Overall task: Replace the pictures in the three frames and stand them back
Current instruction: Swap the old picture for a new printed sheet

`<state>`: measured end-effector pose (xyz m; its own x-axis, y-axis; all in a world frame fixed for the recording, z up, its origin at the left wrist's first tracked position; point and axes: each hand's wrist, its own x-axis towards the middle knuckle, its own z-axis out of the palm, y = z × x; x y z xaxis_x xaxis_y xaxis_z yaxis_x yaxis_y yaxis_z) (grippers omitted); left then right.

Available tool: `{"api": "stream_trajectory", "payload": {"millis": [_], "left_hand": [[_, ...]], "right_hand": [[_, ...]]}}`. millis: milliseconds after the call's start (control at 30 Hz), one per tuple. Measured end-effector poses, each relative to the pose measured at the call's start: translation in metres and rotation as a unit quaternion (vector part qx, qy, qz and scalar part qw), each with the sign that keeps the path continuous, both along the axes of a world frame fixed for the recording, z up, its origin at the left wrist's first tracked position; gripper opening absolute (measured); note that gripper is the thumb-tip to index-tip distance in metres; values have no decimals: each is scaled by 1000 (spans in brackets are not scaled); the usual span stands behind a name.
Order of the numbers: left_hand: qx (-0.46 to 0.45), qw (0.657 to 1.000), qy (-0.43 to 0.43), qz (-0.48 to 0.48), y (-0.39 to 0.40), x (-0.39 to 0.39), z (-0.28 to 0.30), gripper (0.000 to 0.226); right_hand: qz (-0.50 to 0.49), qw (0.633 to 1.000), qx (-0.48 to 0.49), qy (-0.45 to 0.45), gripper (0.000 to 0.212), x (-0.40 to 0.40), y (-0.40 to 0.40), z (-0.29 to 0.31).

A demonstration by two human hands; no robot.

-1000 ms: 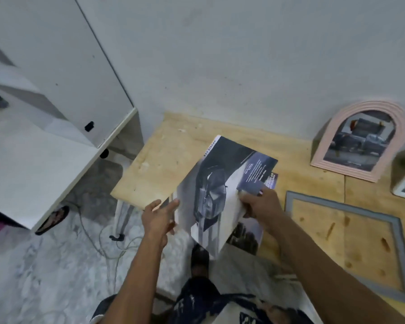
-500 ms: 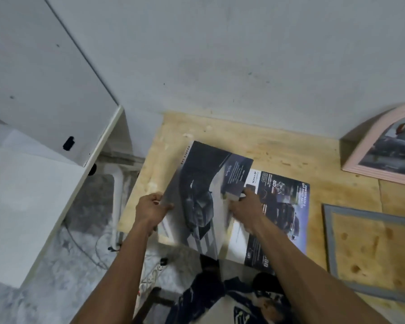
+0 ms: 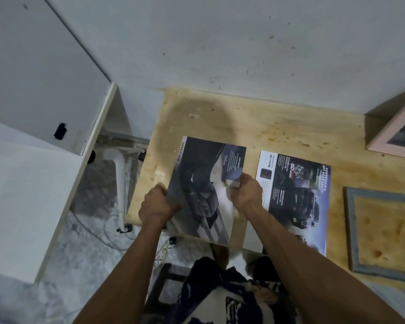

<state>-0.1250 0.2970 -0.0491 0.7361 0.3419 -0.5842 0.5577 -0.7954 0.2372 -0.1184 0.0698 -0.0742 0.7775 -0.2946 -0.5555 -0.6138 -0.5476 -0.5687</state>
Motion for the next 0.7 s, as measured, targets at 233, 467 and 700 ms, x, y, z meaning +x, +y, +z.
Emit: {"api": "stream_trajectory", "payload": {"millis": [233,467,700], "left_hand": [[26,997,-10,-67,-10,6,-1,76],[-128,983,-89,-101,-90,3,8,37],[-158,971,6,-177,-192,-27,-12,58]], "right_hand": [[-18,1000,4,11,39,-6,-7,13],[-169,982,-74,-41,33,-46,-90,25],[-241,965,-88,49,49,-92,-169,20]]}}
